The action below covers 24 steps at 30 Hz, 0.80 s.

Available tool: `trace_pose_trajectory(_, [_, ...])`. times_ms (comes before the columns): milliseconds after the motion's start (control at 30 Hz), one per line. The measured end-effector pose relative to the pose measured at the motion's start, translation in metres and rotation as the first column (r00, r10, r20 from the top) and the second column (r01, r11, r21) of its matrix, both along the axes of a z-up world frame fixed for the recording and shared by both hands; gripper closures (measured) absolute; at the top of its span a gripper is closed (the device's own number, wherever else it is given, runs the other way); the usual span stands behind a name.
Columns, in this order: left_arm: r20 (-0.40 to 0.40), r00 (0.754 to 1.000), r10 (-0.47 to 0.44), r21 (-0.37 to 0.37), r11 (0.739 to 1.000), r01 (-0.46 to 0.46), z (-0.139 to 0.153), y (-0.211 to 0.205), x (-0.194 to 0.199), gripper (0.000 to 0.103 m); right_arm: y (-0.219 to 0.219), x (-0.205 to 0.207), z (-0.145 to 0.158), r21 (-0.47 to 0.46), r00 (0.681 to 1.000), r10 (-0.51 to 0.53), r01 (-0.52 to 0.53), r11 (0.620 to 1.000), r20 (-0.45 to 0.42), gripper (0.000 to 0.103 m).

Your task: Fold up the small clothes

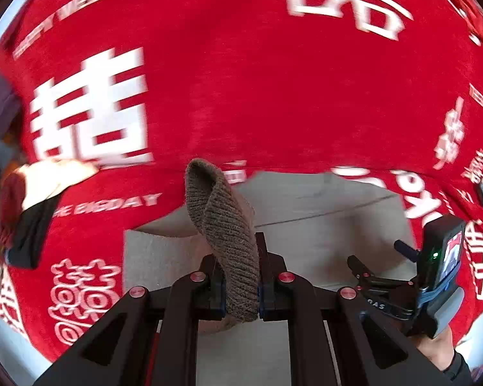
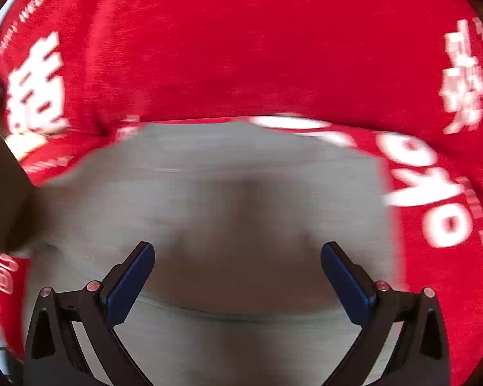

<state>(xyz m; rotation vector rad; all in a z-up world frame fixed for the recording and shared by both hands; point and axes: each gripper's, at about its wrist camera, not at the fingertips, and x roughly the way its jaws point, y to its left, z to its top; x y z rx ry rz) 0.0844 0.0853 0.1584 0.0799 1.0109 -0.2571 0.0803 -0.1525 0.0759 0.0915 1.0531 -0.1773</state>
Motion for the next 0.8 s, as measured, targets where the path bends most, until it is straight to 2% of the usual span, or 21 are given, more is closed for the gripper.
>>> trace_pose_trajectory(67, [-0.002, 0.999, -0.045, 0.004, 0.999, 0.045, -0.001, -0.038, -0.003, 0.089, -0.025, -0.016, 0.006, -0.061, 1.000, -0.019, 0.019, 0.998, 0.015, 0.000])
trace_pose_trajectory(200, [-0.044, 0.992, -0.122, 0.021, 0.992, 0.123, -0.020, -0.115, -0.005, 0.089, -0.064, -0.050, 0.014, -0.107, 0.996, -0.081, 0.085, 0.991, 0.035, 0.000])
trace_pose_trajectory(367, [-0.115, 0.980, -0.163, 0.060, 0.984, 0.171, -0.072, -0.210, -0.003, 0.090, -0.091, -0.089, 0.010, -0.096, 0.990, -0.139, 0.141, 0.985, 0.030, 0.000])
trace_pose_trajectory(433, [-0.154, 0.973, -0.172, 0.072, 0.980, 0.184, -0.094, -0.236, -0.005, 0.090, -0.104, -0.098, 0.006, -0.077, 0.989, -0.142, 0.144, 0.987, 0.027, 0.000])
trace_pose_trajectory(500, [-0.190, 0.968, -0.162, 0.079, 0.980, 0.180, -0.113, -0.253, -0.008, 0.090, -0.107, -0.102, -0.001, -0.064, 0.989, -0.147, 0.148, 0.987, 0.024, 0.000])
trace_pose_trajectory(600, [-0.185, 0.972, -0.148, 0.094, 0.981, 0.167, -0.126, -0.265, -0.008, 0.090, -0.111, -0.111, -0.002, -0.044, 0.988, -0.151, 0.152, 0.987, 0.022, 0.000])
trace_pose_trajectory(667, [-0.167, 0.975, -0.146, 0.094, 0.982, 0.163, -0.124, -0.266, -0.007, 0.090, -0.115, -0.110, -0.007, -0.029, 0.988, -0.156, 0.156, 0.987, 0.024, 0.000])
trace_pose_trajectory(700, [-0.175, 0.974, -0.141, 0.082, 0.984, 0.157, -0.121, -0.265, -0.005, 0.090, -0.126, -0.105, -0.011, -0.023, 0.988, -0.156, 0.156, 0.987, 0.025, 0.000])
trace_pose_trajectory(800, [-0.159, 0.978, -0.135, 0.039, 0.989, 0.142, -0.105, -0.266, 0.001, 0.090, -0.119, -0.108, -0.007, -0.011, 0.986, -0.162, 0.163, 0.987, 0.038, 0.000])
